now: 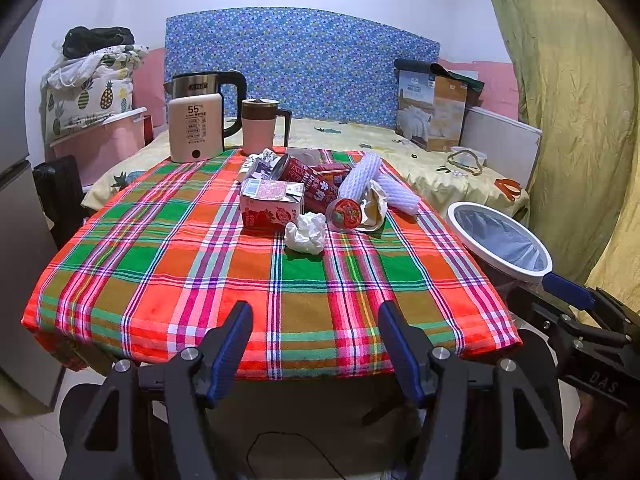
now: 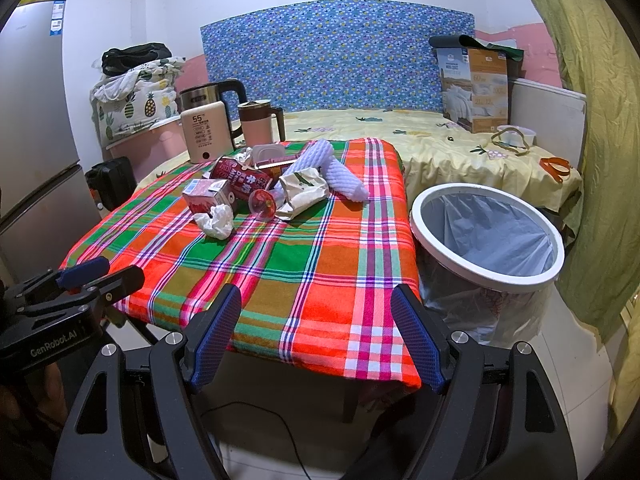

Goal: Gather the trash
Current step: 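Grasp the crumpled white tissue with the left tool while the right tool grasps the paper wrapper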

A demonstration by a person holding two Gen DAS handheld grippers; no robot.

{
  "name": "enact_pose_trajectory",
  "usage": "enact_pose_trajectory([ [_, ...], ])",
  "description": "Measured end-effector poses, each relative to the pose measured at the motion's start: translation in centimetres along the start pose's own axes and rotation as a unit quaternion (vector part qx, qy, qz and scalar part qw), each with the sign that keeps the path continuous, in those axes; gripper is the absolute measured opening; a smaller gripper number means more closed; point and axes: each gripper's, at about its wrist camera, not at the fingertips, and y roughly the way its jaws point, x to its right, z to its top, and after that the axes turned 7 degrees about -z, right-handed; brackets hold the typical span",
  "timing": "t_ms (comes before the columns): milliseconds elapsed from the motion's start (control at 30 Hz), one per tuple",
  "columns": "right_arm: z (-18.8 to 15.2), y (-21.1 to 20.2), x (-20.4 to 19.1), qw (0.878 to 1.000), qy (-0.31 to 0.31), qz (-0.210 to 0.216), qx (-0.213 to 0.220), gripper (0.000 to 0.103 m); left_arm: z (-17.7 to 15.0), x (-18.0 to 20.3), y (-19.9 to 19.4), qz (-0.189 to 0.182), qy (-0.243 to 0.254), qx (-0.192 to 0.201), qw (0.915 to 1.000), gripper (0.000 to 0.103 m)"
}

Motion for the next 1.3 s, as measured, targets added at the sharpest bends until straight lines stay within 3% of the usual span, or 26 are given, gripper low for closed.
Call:
enact_pose_trajectory([
  [467, 0.3, 1.2, 0.0, 1.0, 0.004, 0.004, -0.01, 0.078, 0.9, -1.8, 2.5, -0.007, -0.018, -0.024, 0.9995, 0.065],
  [1100, 4.2, 6.4, 0.2, 0.999, 0.007, 0.029, -0.035, 0.078, 5.7, -3.4, 12.1, -0.014, -0.019, -0.047, 0.9986, 0.065],
  [1300, 5.5, 8.2, -0.6, 0.999, 0.005, 0.036, -0.035, 0.078, 5.9, -3.8, 14.2, -0.016, -0.023, -0.057, 0.998, 0.049],
])
